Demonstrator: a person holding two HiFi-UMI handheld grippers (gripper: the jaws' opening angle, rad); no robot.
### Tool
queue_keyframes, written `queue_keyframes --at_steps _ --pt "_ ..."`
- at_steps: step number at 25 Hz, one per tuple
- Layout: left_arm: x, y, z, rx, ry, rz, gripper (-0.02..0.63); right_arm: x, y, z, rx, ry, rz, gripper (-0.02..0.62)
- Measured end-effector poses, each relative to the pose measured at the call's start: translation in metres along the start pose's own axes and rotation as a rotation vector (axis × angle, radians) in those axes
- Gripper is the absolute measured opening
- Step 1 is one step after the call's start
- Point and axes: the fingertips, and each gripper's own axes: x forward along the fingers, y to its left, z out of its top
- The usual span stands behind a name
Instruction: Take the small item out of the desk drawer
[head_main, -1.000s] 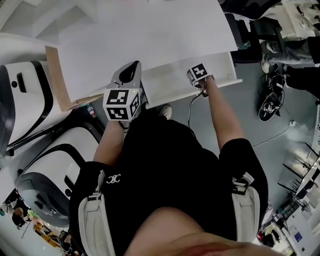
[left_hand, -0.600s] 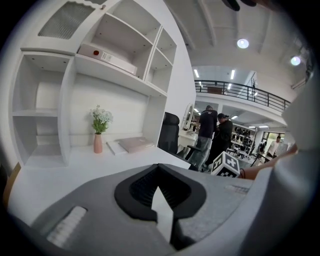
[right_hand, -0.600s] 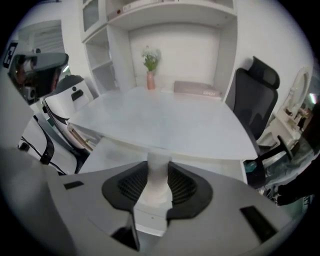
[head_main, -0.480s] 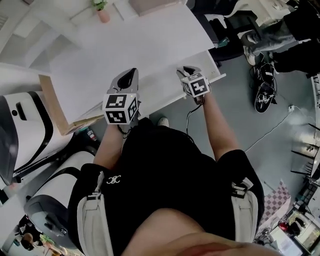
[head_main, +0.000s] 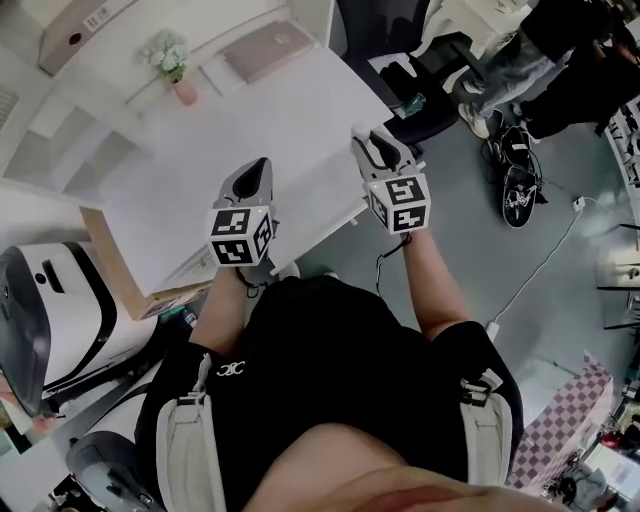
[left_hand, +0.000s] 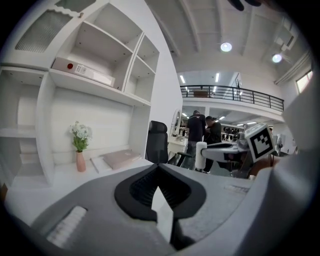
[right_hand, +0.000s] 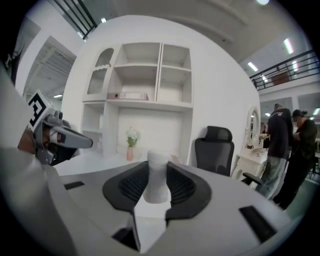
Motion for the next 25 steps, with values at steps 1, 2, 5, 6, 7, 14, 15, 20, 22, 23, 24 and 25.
queue_keyframes --at_steps 1,2,5,6,7,14,15,20,22,23,24,25 --pt "0.001 -0.004 0.003 0.006 -0.006 -0.005 0.014 -0.009 -0.005 0.011 0.008 -0.04 -0.021 0.11" --pt "0.002 -0.008 0.006 0.013 -0.013 -0.01 0.014 -0.018 -0.01 0.02 0.017 -0.076 -0.043 0.11" --pt "0.003 -0.02 0.013 0.033 -0.027 -0.029 0.014 -0.045 -0.021 0.036 0.047 -0.171 -0.116 0.11" --pt "0.003 -0.024 0.015 0.037 -0.03 -0.036 0.014 -0.054 -0.024 0.037 0.063 -0.195 -0.139 0.11" --pt "0.003 -0.027 0.016 0.042 -0.031 -0.042 0.014 -0.061 -0.027 0.036 0.08 -0.212 -0.158 0.109" --pt "0.002 -0.037 0.024 0.047 -0.052 -0.061 0.014 -0.077 -0.033 0.035 0.122 -0.23 -0.201 0.11" --pt "0.002 -0.038 0.024 0.044 -0.052 -0.064 0.014 -0.078 -0.033 0.036 0.12 -0.232 -0.201 0.109" --pt "0.0 -0.038 0.024 0.048 -0.047 -0.067 0.014 -0.078 -0.029 0.035 0.121 -0.234 -0.195 0.11" --pt "-0.001 -0.036 0.024 0.048 -0.048 -0.063 0.014 -0.078 -0.028 0.035 0.125 -0.238 -0.188 0.11" --pt "-0.002 -0.034 0.024 0.047 -0.048 -0.061 0.014 -0.077 -0.027 0.035 0.127 -0.238 -0.184 0.11" --pt "-0.002 -0.033 0.024 0.046 -0.047 -0.06 0.014 -0.075 -0.026 0.035 0.129 -0.234 -0.18 0.11" --pt "-0.002 -0.032 0.023 0.045 -0.045 -0.06 0.014 -0.073 -0.025 0.033 0.129 -0.226 -0.175 0.11"
